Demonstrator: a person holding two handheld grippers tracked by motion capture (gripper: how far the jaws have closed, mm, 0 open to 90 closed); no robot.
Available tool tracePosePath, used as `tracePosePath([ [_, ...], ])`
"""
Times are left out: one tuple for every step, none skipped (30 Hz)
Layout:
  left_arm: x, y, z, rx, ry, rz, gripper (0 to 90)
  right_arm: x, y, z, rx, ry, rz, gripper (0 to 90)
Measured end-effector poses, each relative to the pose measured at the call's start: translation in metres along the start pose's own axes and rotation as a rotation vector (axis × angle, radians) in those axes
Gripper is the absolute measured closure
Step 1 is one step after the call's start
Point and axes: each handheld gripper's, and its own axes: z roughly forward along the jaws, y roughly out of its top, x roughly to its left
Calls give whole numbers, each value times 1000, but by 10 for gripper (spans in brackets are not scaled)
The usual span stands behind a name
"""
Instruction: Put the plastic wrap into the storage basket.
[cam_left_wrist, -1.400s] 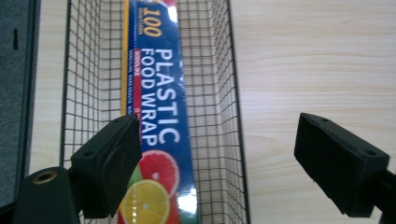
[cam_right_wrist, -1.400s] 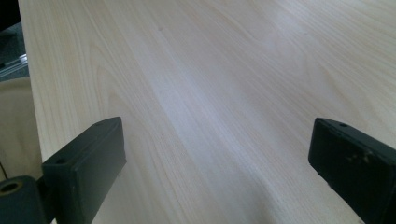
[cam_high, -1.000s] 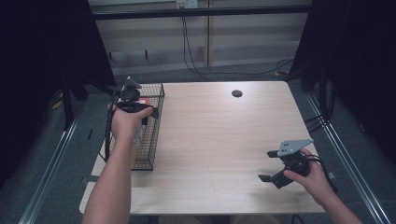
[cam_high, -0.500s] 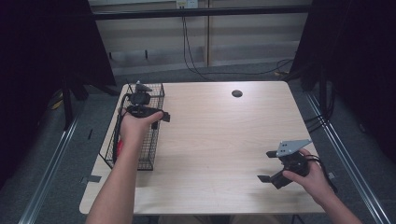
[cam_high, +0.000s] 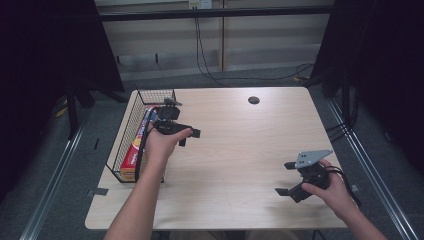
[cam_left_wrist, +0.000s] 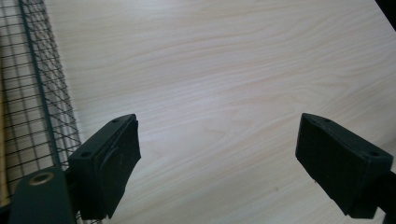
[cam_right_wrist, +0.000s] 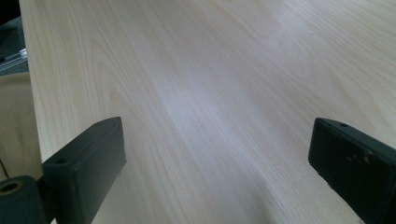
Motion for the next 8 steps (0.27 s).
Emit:
tracePosePath([
  [-1, -1, 2, 5, 0, 13, 136, 0, 0, 0, 1, 0, 3, 37],
  [-2, -3, 4, 5, -5, 16, 135, 0, 0, 0, 4, -3, 5, 37],
  [-4, -5, 6, -1, -11, 12, 134, 0, 0, 1, 3, 1, 3, 37],
  [-5, -7, 8, 3, -19, 17, 133, 0, 0, 1, 6, -4, 4, 37],
  [-6, -9, 10, -1, -23, 22, 133, -1, 0, 1, 5, -1, 5, 37],
  [-8, -11, 13, -2, -25, 27, 131, -1, -1, 1, 3, -3, 8, 37],
  [-9, -13, 15, -6, -28, 35, 129, -2, -1, 1, 5, -4, 11, 37],
  [-11, -15, 18, -11, -26, 48, 125, -3, -2, 2, 5, -6, 7, 37],
])
